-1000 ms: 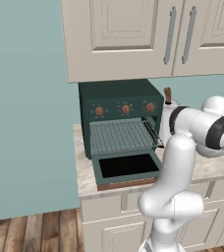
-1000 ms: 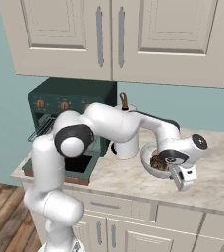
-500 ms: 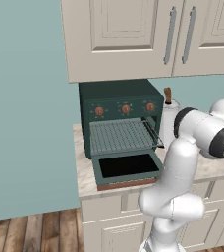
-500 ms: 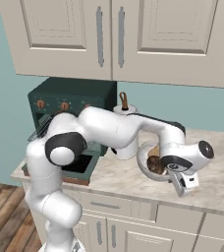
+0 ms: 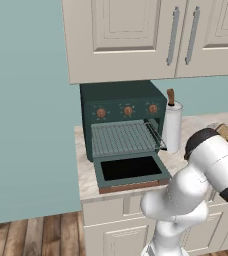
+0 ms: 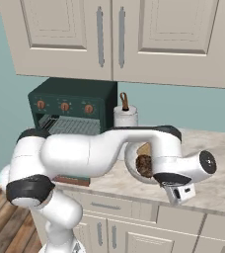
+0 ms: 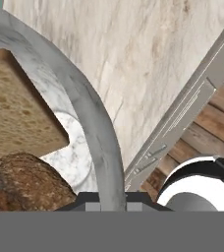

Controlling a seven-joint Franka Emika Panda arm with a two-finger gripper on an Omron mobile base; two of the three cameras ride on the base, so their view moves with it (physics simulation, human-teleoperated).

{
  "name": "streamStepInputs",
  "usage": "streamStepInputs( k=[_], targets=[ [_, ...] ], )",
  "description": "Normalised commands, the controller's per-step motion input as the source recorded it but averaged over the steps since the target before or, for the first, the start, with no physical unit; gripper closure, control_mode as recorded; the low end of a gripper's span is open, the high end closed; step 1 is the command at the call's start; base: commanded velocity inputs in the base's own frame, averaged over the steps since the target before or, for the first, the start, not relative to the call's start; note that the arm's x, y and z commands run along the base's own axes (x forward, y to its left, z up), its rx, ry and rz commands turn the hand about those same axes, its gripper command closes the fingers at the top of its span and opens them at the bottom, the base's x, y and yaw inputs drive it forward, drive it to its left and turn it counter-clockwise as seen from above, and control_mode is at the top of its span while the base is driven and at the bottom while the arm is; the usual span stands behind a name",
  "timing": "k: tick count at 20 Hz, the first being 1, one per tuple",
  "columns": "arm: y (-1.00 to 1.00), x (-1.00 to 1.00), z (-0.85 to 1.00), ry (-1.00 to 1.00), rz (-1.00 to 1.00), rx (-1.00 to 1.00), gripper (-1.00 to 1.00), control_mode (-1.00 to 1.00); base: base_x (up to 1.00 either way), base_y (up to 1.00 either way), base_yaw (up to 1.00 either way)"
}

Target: Pick up the heated bread from the toaster oven and place it in the bowl. Then move the bread bowl to the dining counter.

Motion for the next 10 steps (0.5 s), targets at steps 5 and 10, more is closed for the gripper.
streamStepInputs(
  k=[5, 10],
  targets=[
    [0.87, -0.19, 0.46, 0.05, -0.04, -0.06, 1.00, -1.00, 0.00, 0.00, 0.00],
    [0.80, 0.00, 0.37, 0.05, -0.11, -0.06, 1.00, -1.00, 0.00, 0.00, 0.00]
  ],
)
